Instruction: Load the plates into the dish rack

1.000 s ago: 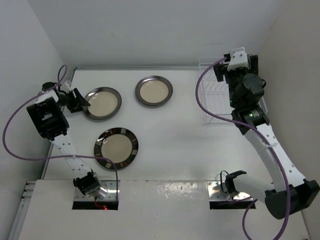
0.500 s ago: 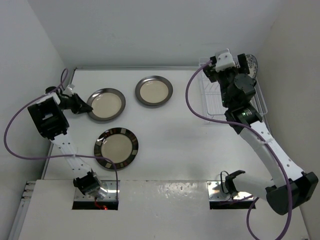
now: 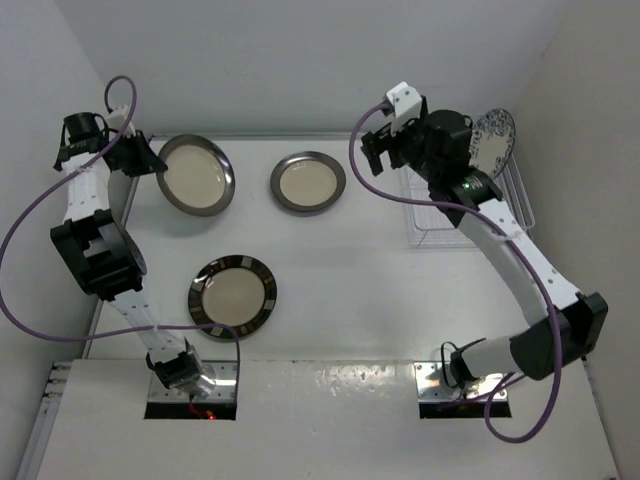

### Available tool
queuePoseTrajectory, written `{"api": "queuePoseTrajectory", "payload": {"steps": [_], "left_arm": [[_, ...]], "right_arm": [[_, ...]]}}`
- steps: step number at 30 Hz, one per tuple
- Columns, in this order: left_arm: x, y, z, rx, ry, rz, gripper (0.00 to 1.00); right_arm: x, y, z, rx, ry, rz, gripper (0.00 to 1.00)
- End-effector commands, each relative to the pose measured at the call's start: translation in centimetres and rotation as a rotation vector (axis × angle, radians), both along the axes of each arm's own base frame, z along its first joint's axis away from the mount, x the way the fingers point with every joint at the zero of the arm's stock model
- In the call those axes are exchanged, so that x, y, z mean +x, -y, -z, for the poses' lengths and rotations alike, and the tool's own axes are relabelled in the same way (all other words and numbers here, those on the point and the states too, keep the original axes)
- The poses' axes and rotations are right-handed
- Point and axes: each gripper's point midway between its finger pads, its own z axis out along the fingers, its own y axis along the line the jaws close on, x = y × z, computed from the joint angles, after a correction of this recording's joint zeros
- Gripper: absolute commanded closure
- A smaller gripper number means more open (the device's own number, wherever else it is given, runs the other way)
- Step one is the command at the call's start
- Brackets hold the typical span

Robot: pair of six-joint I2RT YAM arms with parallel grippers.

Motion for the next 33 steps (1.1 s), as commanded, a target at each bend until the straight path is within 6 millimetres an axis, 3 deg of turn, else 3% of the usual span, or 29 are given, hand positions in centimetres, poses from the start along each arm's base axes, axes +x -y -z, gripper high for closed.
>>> {"api": "queuePoseTrajectory", "payload": {"steps": [1, 3, 4, 7, 8, 10, 11, 12, 14, 17, 18, 21, 25, 28, 29, 33], "left_arm": [[0.8, 2.2, -9.5, 0.043, 0.238, 0.08, 1.0], [0.4, 3.3, -11.2, 0.05, 0.27, 0.104, 1.0], [0.5, 4.3, -11.7, 0.043, 0.276, 0.127, 1.0], [-0.1, 7.9, -14.2, 0.015, 0.327, 0.245, 1.0], [-0.3, 9.9, -14.8, -0.009, 0.34, 0.302, 1.0], [-1.3, 13.5, -16.5, -0.089, 0.376, 0.426, 1.0], [-1.6, 15.0, -16.7, -0.114, 0.383, 0.473, 1.0], [-2.1, 17.5, -17.5, -0.132, 0.399, 0.542, 1.0], [-2.8, 19.9, -17.8, -0.18, 0.402, 0.623, 1.0], [-3.5, 23.3, -17.9, -0.208, 0.393, 0.702, 1.0], [-3.5, 24.5, -17.7, -0.215, 0.39, 0.728, 1.0], [-3.9, 25.7, -17.9, -0.24, 0.391, 0.772, 1.0], [-4.7, 27.4, -18.4, -0.275, 0.402, 0.841, 1.0], [-5.1, 28.3, -18.4, -0.28, 0.399, 0.862, 1.0], [-5.2, 28.7, -18.1, -0.286, 0.388, 0.869, 1.0], [-5.5, 29.2, -18.2, -0.294, 0.388, 0.885, 1.0]], "right_arm": [[-1.2, -5.3, 2.1, 0.184, -0.161, -0.231, 0.08], [-1.6, -7.0, 4.0, 0.295, -0.258, -0.275, 0.09], [-1.6, -8.6, 3.9, 0.345, -0.262, -0.32, 0.09], [-1.1, -10.9, 5.0, 0.425, -0.327, -0.37, 0.1], [-0.8, -12.4, 5.6, 0.432, -0.339, -0.398, 0.1], [-0.5, -13.6, 5.7, 0.438, -0.337, -0.407, 0.1], [-0.3, -14.3, 5.0, 0.441, -0.322, -0.416, 0.09], [0.5, -15.1, 7.0, 0.439, -0.365, -0.407, 0.09], [1.4, -16.0, 7.8, 0.502, -0.431, -0.411, 0.03], [2.5, -15.7, 9.5, 0.653, -0.536, -0.389, 0.0], [3.2, -14.8, 10.5, 0.668, -0.542, -0.36, 0.0], [4.0, -13.1, 11.4, 0.687, -0.54, -0.29, 0.0], [3.4, -11.9, 12.7, 0.671, -0.537, -0.263, 0.03], [3.0, -12.1, 12.7, 0.704, -0.536, -0.312, 0.26], [2.6, -12.3, 12.8, 0.727, -0.558, -0.334, 0.46], [0.9, -13.7, 11.2, 0.787, -0.544, -0.492, 0.73]]}}
